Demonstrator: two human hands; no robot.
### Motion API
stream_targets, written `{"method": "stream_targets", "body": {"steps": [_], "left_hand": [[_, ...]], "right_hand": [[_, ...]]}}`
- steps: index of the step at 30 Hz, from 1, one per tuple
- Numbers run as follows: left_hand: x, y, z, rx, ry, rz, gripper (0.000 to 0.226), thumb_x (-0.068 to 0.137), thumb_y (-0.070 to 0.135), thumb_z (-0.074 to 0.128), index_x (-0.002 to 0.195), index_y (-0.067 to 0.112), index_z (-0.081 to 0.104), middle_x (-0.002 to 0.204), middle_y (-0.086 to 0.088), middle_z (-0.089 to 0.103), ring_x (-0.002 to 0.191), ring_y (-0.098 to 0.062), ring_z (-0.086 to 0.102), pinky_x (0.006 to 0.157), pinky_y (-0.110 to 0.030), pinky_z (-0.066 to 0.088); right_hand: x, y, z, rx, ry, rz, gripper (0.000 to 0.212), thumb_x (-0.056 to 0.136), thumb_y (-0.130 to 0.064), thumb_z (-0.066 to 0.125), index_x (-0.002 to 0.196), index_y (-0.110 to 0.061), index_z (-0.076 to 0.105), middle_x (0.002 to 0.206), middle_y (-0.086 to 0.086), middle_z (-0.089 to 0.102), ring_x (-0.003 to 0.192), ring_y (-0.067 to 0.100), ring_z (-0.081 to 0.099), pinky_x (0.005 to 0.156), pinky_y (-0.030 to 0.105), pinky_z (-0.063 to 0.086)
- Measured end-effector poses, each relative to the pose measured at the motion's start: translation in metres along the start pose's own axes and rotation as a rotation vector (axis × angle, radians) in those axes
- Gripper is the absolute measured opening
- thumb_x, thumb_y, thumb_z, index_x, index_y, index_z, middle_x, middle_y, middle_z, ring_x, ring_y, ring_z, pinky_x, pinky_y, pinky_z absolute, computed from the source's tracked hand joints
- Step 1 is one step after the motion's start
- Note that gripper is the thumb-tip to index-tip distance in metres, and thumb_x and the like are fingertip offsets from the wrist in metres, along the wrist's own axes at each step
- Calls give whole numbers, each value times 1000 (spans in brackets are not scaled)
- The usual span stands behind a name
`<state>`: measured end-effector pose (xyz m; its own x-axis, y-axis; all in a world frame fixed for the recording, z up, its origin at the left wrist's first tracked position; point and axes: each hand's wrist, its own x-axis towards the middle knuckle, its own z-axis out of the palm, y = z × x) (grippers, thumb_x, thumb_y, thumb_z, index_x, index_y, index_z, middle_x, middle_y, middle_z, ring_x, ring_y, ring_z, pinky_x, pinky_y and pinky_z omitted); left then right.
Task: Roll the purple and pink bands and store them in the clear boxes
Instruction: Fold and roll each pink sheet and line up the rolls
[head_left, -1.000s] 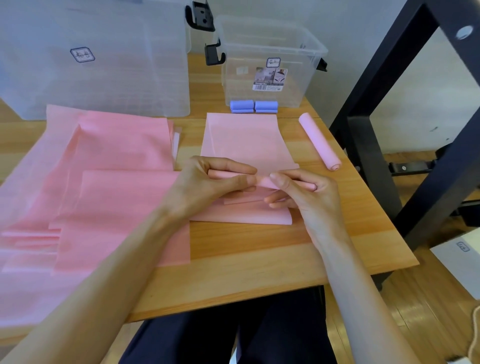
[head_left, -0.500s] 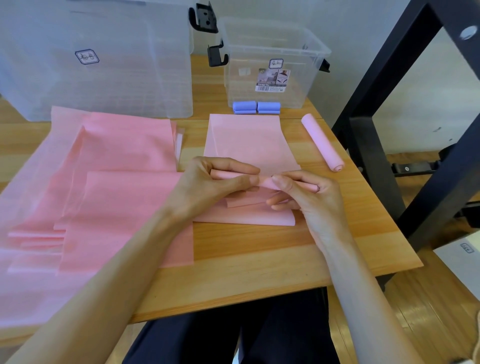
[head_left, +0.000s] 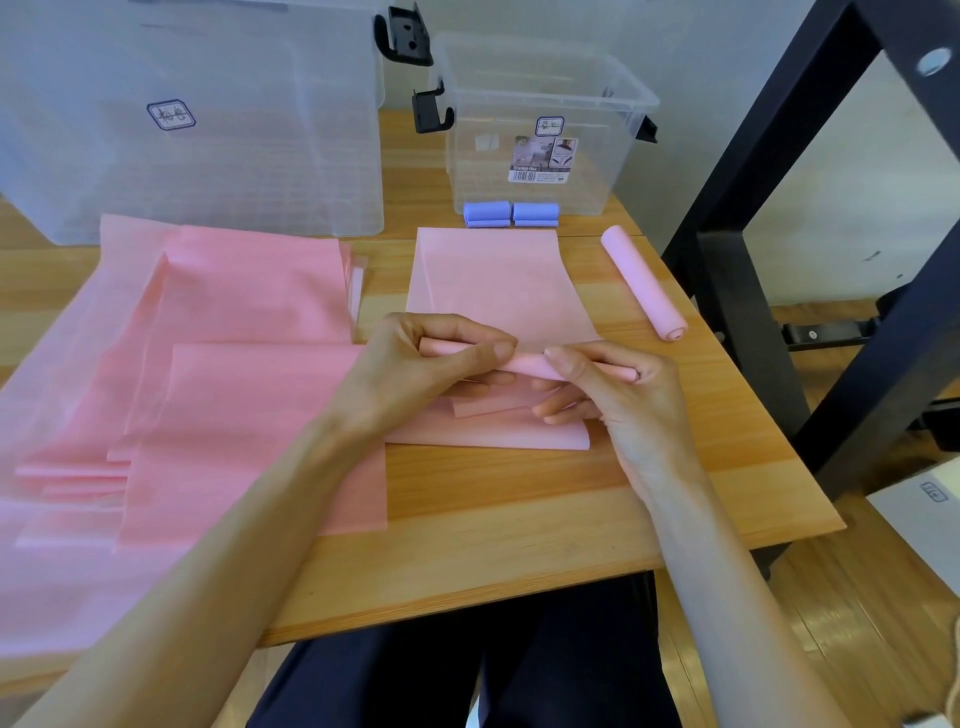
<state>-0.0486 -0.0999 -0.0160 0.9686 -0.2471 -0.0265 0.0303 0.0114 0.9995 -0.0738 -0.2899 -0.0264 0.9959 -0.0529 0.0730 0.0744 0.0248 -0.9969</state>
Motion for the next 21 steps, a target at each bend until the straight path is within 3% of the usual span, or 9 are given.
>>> {"method": "stream_targets", "body": {"steps": [6, 11, 16, 21], "left_hand": [[1, -2, 1, 27, 52, -23, 11, 86, 17, 71, 92, 8, 75, 83, -9, 77, 76, -15, 75, 69, -21, 59], [0, -1, 1, 44, 33, -8, 21, 73, 27, 76, 91, 16, 78, 87, -4, 78, 77, -9, 72, 80, -24, 59], [0, -1, 1, 19, 48, -20, 10, 82, 15, 73, 91, 12, 76, 78, -4, 77, 73, -10, 74, 68, -18, 58], [0, 1, 0, 26, 57, -3, 13, 82, 20, 73, 92, 13, 77, 82, -2, 78, 76, -10, 74, 70, -17, 56]], "right_hand": [[0, -1, 0, 24, -32, -14, 18, 76, -12, 78, 93, -7, 75, 81, 9, 76, 64, 25, 73, 61, 28, 60], [0, 0, 0, 17, -2, -18, 21, 77, -22, 75, 91, -6, 76, 80, 11, 76, 61, 27, 72, 56, 29, 60], [0, -1, 0, 12, -32, 1, 22, 76, -21, 77, 94, -8, 75, 80, 10, 76, 65, 26, 73, 60, 30, 61], [0, 0, 0, 17, -36, -26, 15, 79, -11, 76, 94, -6, 75, 80, 9, 76, 63, 25, 73, 59, 28, 60]]}}
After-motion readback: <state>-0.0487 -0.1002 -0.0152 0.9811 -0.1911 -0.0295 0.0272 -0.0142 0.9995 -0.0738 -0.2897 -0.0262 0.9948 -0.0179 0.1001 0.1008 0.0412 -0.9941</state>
